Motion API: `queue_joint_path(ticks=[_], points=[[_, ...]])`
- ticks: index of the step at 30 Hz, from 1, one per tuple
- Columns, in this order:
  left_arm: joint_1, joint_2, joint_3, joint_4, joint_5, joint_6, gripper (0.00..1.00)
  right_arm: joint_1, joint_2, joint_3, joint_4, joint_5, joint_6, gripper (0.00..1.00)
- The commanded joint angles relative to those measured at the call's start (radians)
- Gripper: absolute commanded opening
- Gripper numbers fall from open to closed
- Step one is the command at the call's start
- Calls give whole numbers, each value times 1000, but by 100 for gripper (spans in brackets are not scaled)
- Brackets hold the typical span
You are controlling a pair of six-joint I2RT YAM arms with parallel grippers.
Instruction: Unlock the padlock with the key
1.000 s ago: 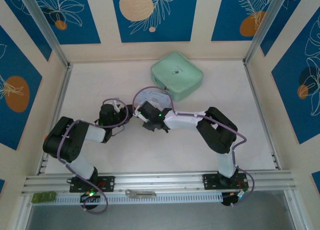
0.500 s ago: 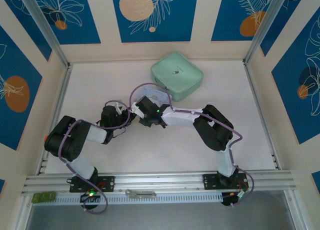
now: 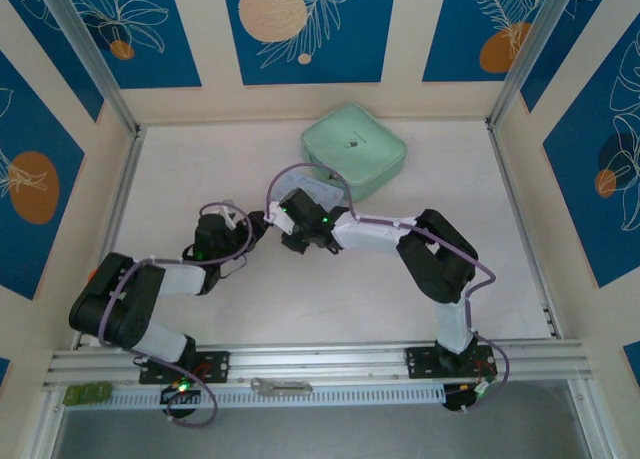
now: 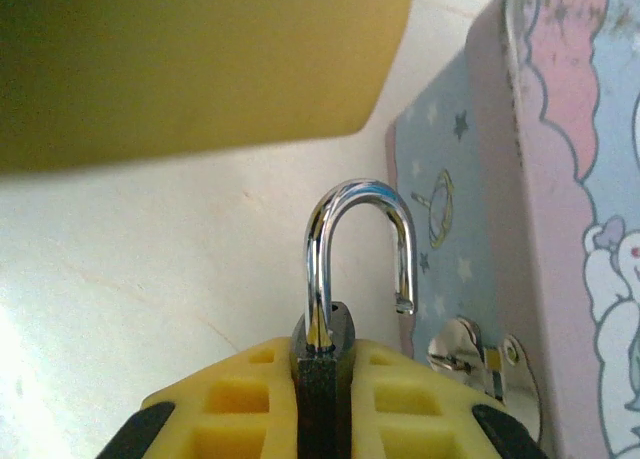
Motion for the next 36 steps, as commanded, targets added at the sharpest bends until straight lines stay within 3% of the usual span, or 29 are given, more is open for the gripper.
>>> queue_joint_path(ticks=[1, 8, 13, 20, 27, 32, 36], points=[[6, -85, -16, -66, -69, 40, 60, 19, -30, 6, 6, -84, 13, 0], [24, -270, -29, -324, -190, 96, 75, 39, -86, -2, 16, -119, 72, 0], [30, -384, -33, -458, -252, 127, 99, 29, -169, -42, -3, -122, 183, 0], [27, -436, -27, -501, -252, 149, 100, 7, -347, -131, -73, -41, 414, 0], [-12, -338, -13, -425, -223, 123, 100, -105, -516, -205, -225, 38, 630, 0], [-61, -262, 26, -382, -217, 125, 100, -236, -633, -312, -275, 57, 713, 0], [-106, -225, 53, -369, -244, 132, 100, -373, -696, -396, -295, -35, 791, 0]])
